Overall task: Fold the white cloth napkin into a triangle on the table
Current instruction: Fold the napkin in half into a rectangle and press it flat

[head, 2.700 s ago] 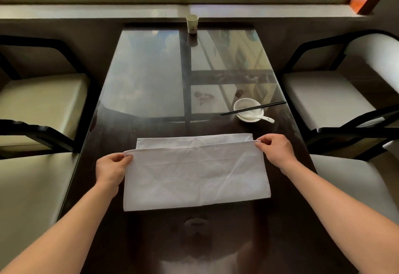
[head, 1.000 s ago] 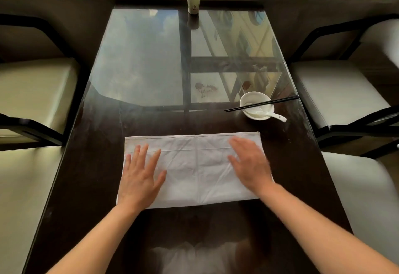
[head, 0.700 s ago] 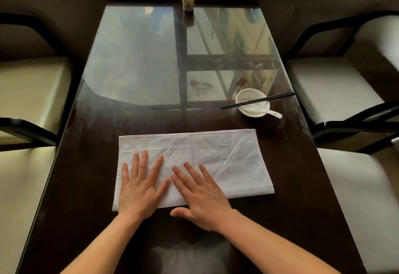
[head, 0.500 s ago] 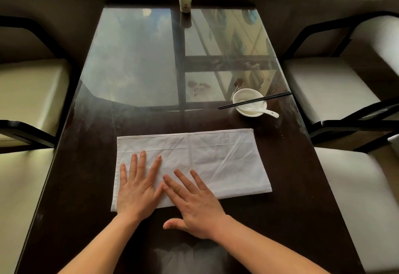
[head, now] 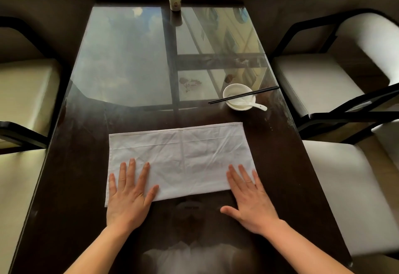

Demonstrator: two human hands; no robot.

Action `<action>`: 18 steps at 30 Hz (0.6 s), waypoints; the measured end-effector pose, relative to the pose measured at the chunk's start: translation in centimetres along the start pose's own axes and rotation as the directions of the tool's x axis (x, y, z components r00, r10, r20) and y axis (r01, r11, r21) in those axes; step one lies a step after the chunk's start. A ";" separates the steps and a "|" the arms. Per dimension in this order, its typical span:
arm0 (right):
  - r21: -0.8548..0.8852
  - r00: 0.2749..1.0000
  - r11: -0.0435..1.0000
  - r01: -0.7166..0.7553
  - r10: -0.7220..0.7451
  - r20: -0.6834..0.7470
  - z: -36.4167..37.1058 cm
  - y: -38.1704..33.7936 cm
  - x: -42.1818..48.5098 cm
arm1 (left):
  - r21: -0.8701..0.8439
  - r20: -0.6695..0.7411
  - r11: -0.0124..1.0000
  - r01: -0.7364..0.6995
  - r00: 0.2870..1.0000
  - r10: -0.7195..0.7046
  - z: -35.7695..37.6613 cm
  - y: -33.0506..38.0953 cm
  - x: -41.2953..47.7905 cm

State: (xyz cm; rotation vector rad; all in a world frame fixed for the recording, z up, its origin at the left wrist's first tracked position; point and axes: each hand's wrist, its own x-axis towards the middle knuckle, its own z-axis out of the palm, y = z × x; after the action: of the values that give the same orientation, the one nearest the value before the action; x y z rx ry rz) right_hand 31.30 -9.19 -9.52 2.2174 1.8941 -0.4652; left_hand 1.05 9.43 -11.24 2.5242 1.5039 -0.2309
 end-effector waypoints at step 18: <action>0.513 0.663 0.648 -0.563 0.725 -0.188 -1.7 1.1 -1.0 | -0.129 -0.124 0.909 -0.396 0.916 0.381 -1.4 6.8 -3.9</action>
State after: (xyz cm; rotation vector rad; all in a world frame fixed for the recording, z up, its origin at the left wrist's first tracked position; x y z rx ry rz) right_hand 32.47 -9.70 -7.60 3.2656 0.9690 -0.3315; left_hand 5.19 3.26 -8.43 2.6689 0.9660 0.0647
